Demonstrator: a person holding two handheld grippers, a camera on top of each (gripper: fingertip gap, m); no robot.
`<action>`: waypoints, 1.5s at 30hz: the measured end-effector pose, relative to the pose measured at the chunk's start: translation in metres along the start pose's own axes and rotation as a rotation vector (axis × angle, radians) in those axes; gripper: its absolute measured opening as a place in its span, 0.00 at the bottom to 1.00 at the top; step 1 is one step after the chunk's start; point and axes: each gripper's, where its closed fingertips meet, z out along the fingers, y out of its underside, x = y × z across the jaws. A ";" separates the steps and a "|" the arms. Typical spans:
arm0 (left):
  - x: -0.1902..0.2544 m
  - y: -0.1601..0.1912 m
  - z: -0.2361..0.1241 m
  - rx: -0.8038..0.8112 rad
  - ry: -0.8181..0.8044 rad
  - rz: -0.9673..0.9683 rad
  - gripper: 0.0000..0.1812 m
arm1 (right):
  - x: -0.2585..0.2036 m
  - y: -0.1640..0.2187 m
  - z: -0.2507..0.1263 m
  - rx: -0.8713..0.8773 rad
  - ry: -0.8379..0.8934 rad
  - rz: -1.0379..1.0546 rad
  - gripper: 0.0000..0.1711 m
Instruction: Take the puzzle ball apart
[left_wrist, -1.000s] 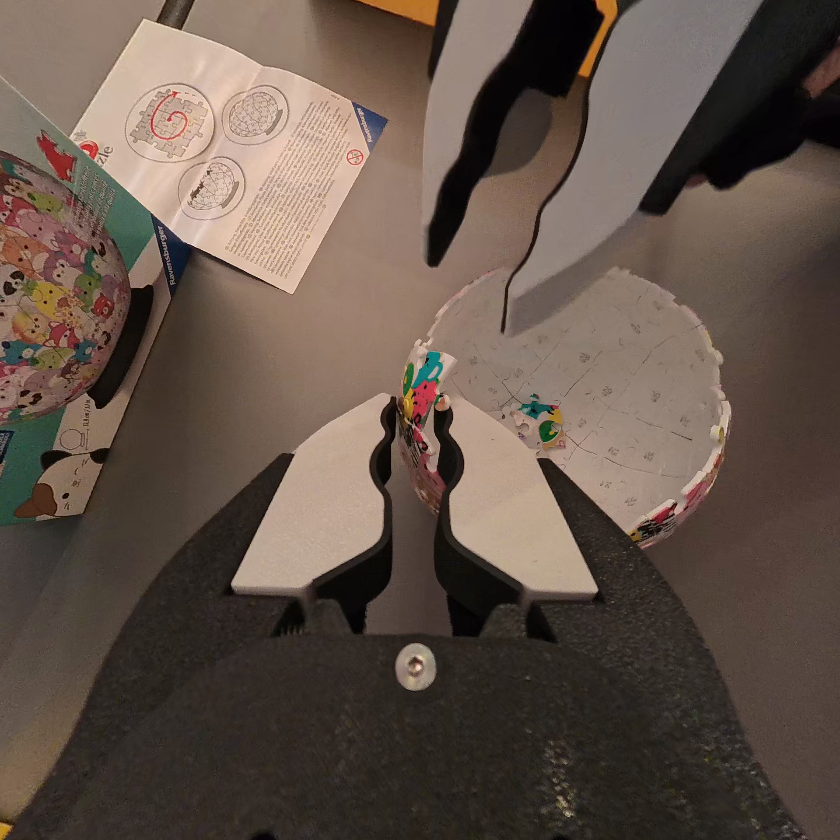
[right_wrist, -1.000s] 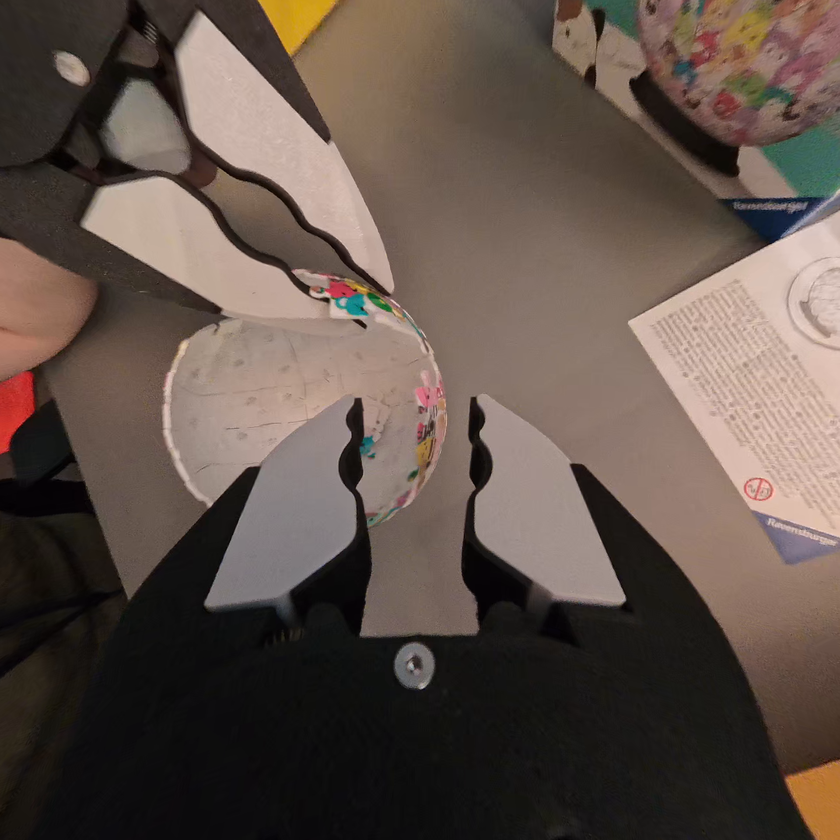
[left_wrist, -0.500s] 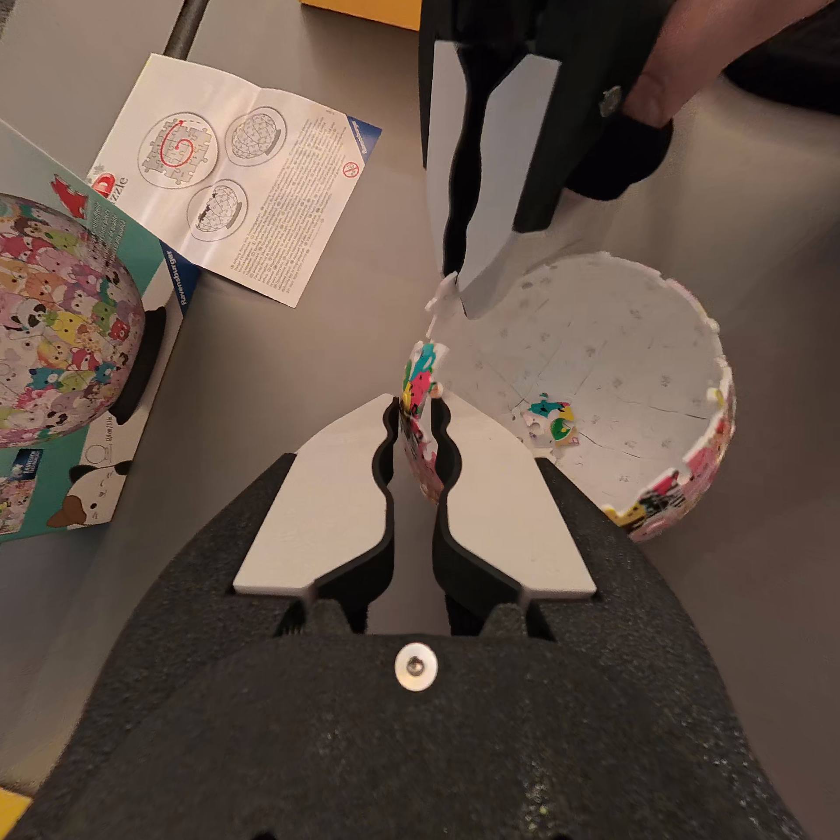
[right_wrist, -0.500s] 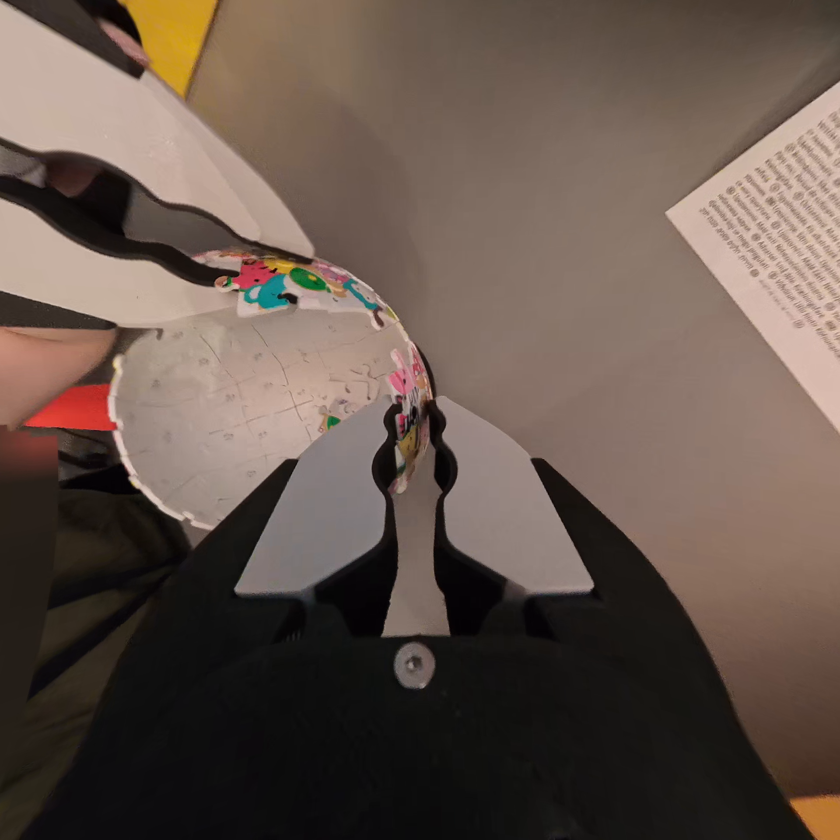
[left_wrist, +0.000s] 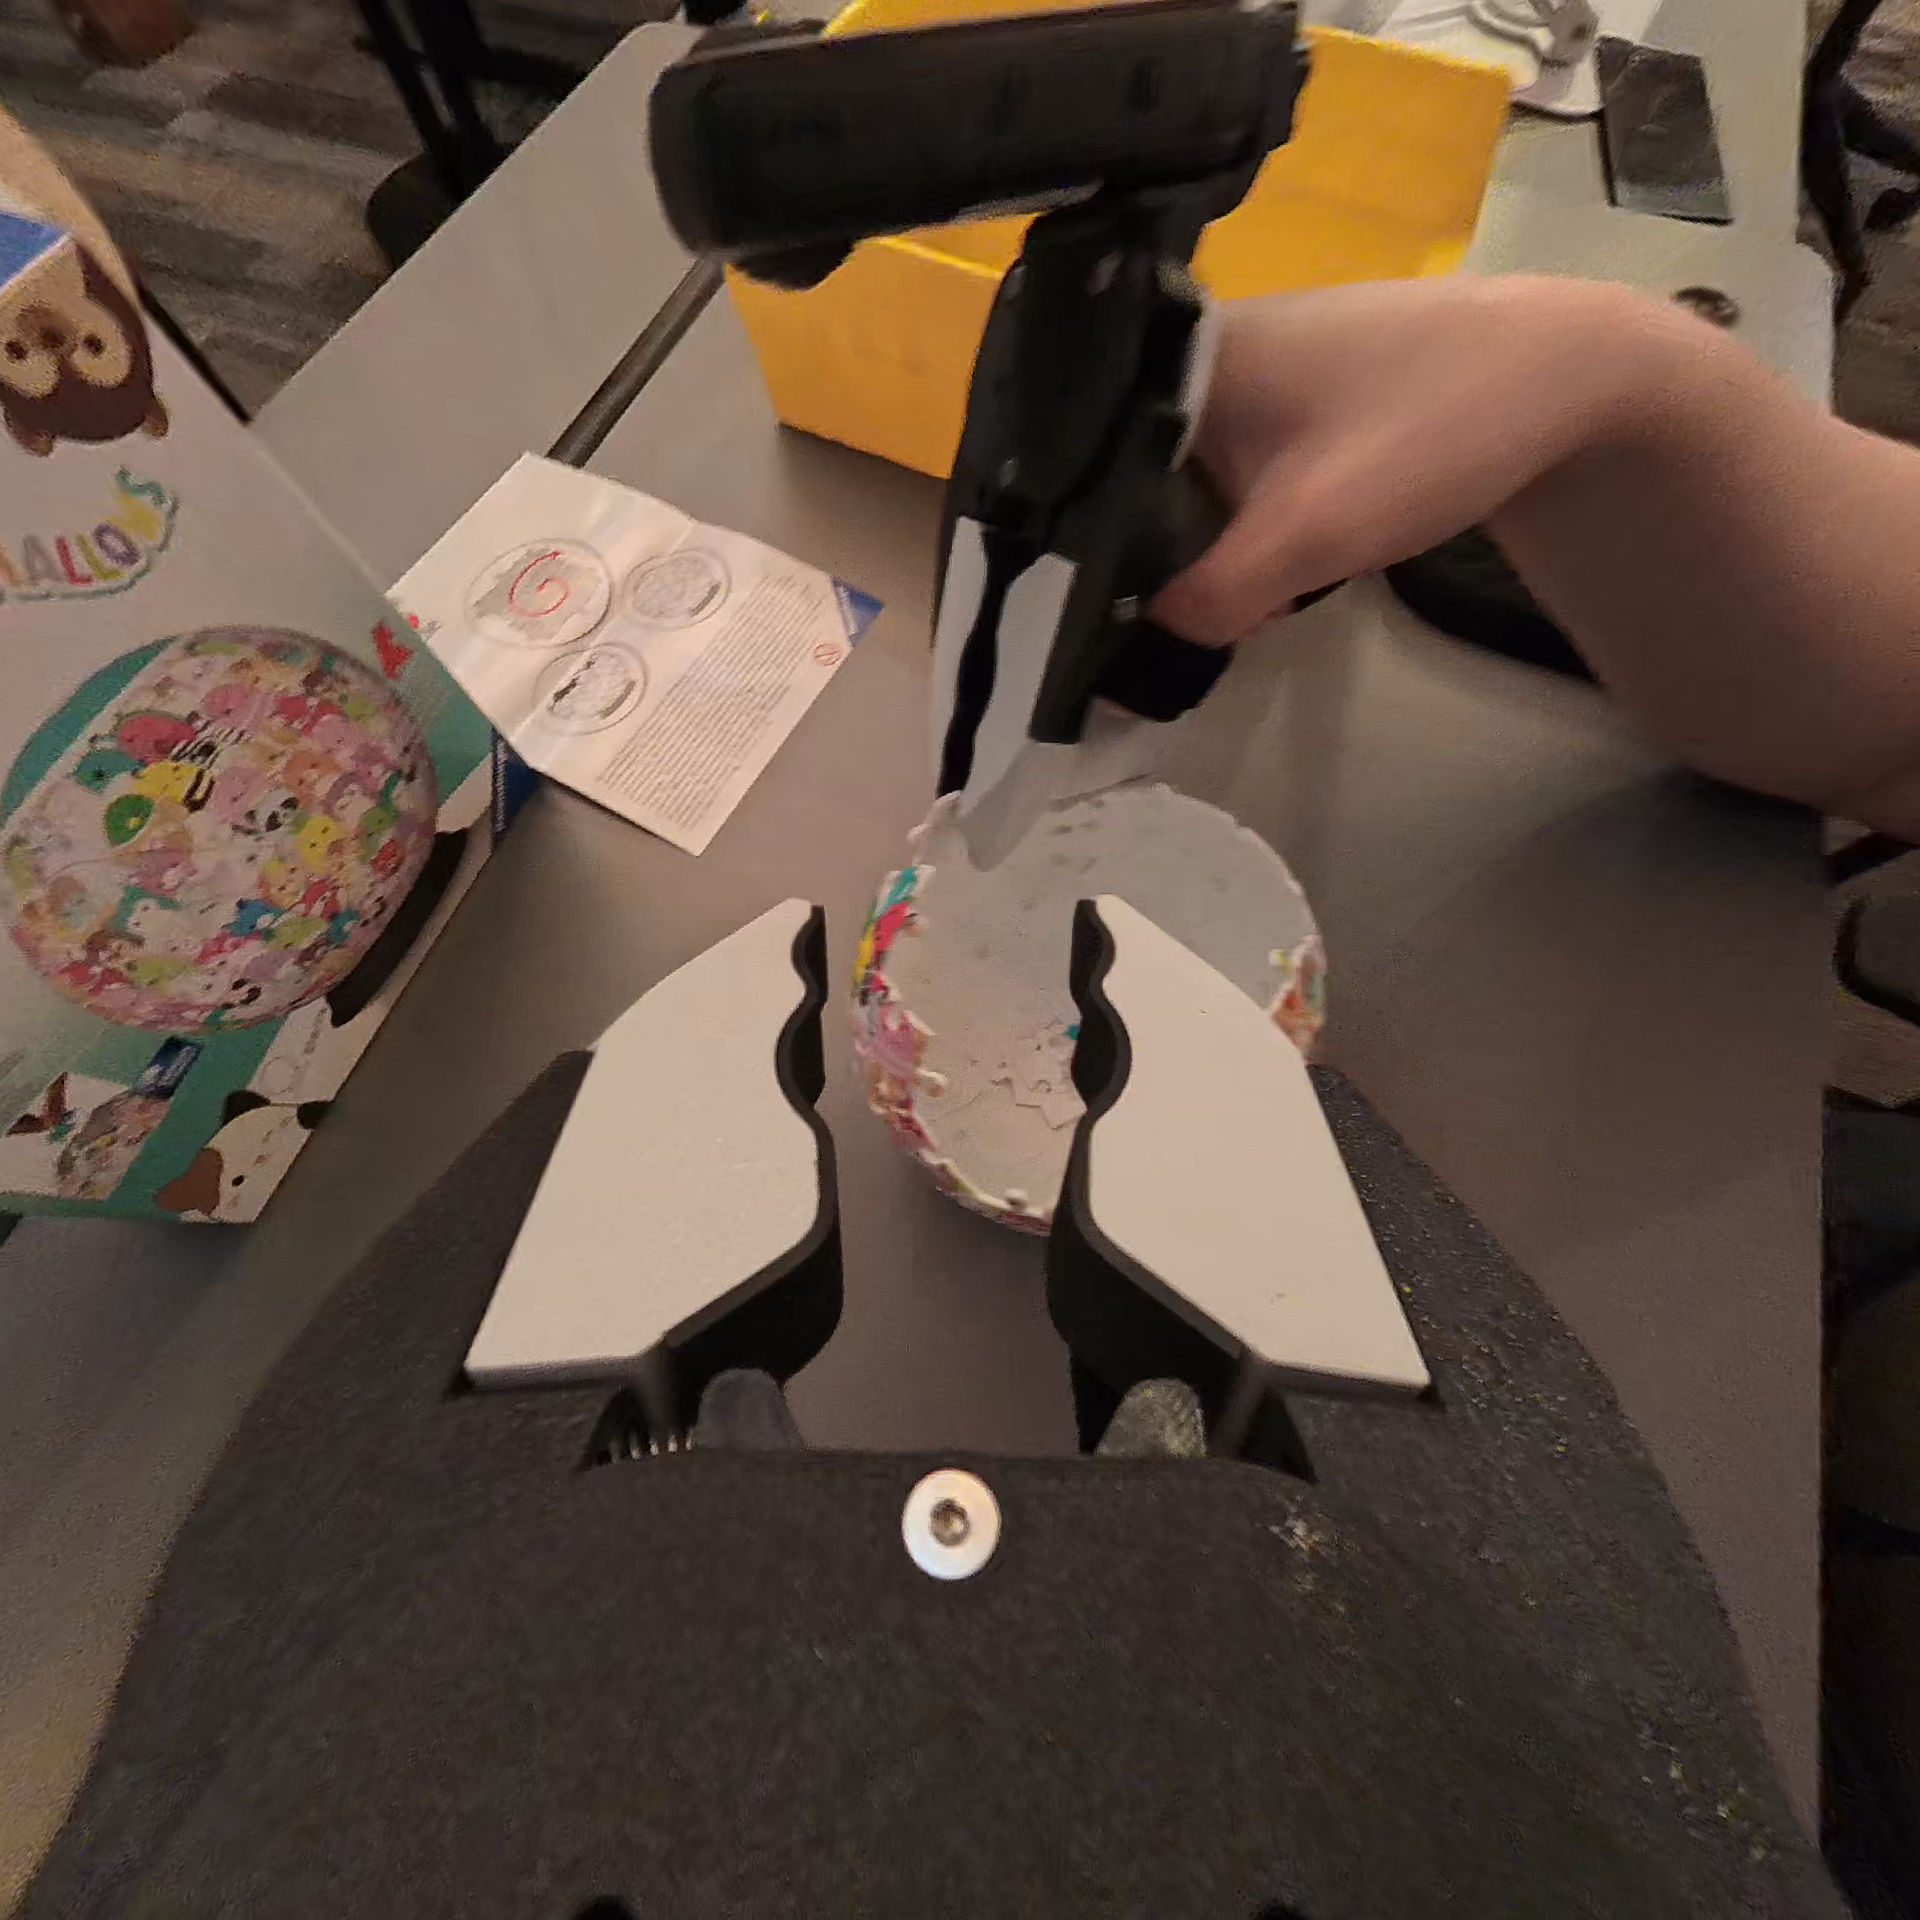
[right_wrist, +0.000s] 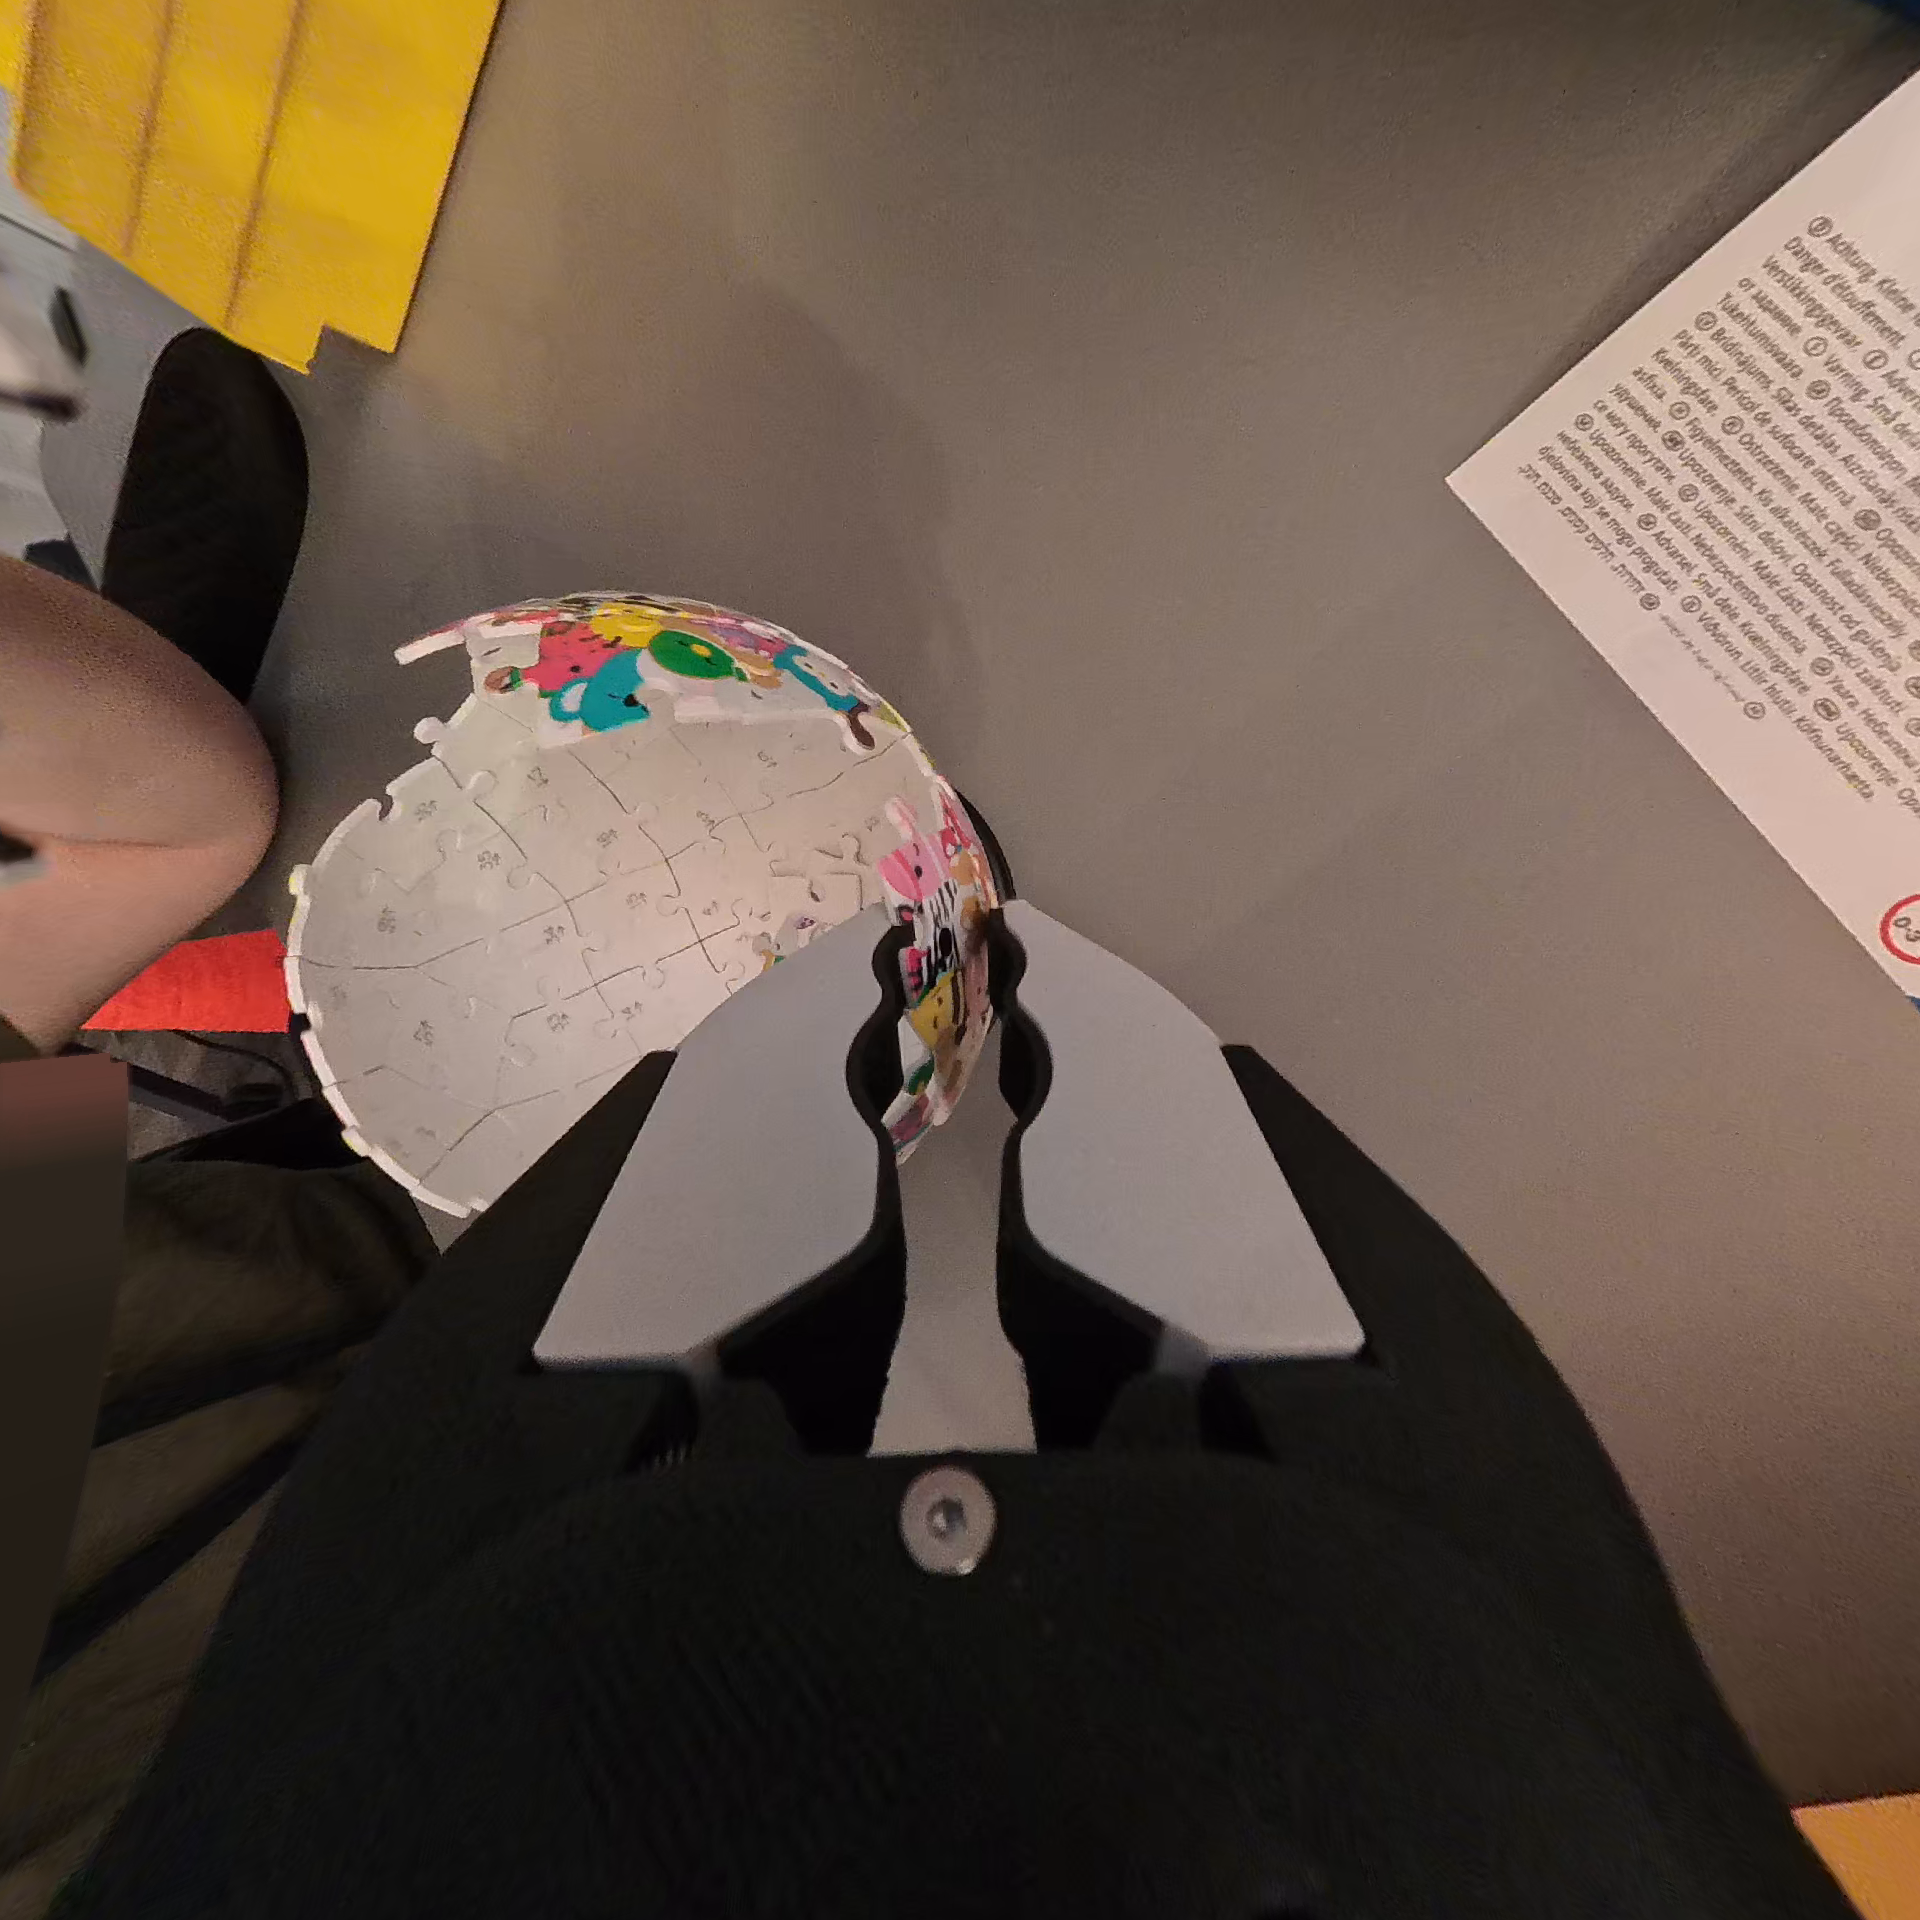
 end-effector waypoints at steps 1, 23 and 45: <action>0.007 -0.002 -0.002 0.003 0.003 0.022 0.25 | 0.000 0.001 0.000 -0.003 0.006 0.001 0.08; 0.080 0.061 0.032 -0.305 0.280 0.524 0.19 | 0.001 0.006 -0.005 -0.035 0.012 -0.003 0.08; 0.085 0.062 0.030 -0.304 0.300 0.557 0.19 | -0.009 0.009 -0.007 -0.052 -0.099 0.001 0.13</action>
